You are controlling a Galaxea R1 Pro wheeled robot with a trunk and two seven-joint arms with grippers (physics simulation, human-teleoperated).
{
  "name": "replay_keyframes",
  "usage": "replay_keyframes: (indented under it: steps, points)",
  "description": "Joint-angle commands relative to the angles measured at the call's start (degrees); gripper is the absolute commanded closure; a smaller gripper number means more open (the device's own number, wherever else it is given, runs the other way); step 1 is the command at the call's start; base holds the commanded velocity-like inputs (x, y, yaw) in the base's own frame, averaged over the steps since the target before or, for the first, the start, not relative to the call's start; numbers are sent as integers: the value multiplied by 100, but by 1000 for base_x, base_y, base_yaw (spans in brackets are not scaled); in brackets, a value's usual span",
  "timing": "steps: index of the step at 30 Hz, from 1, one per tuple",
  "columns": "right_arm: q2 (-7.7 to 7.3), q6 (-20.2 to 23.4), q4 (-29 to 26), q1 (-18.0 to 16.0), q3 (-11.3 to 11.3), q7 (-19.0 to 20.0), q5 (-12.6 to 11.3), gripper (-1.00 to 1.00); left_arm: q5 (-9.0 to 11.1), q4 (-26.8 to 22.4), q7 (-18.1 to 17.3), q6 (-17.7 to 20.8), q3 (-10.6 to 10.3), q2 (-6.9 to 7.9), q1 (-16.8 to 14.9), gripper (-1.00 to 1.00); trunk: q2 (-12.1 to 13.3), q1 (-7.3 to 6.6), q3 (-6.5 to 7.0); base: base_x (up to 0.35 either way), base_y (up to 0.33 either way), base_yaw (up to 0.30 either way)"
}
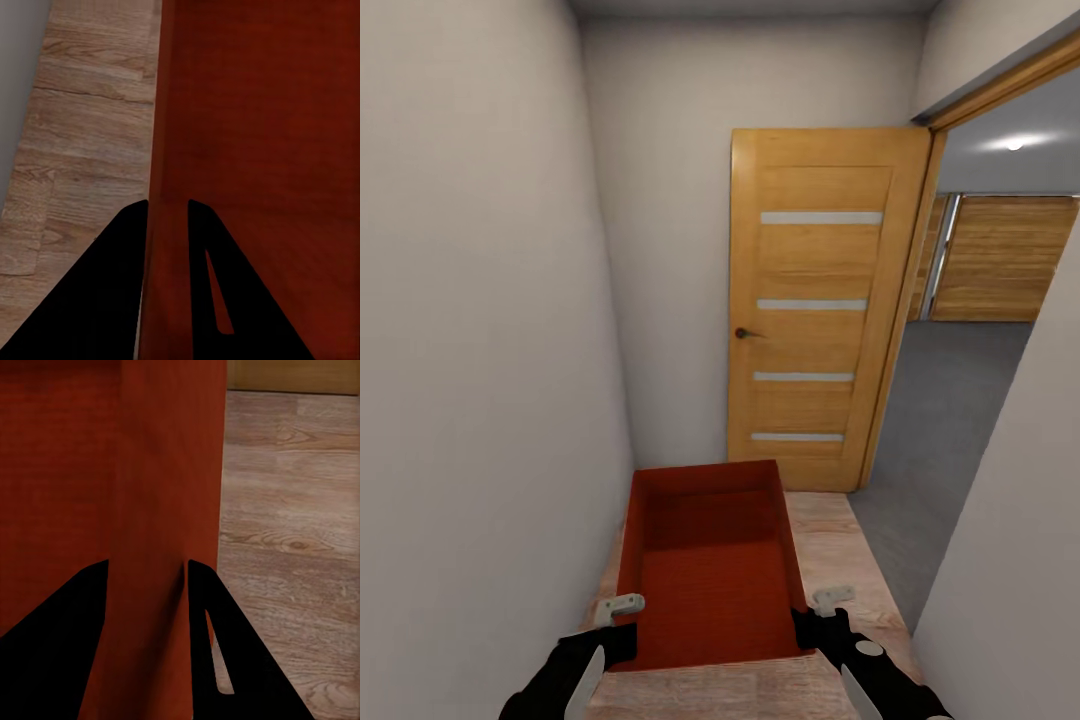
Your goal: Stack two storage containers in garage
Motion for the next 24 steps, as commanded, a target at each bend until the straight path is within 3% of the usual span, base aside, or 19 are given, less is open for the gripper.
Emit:
replay_keyframes:
  steps: [1,24]
  points:
    - [-8,-25,14,-3,101,109,-77,100,-136,-25,176,-107,54,102,-6,100,-11,6,-12,329,0,0]
    - [-8,-25,14,-3,101,109,-77,100,-136,-23,173,-107,54,99,-8,100,-11,6,-12,329,0,0]
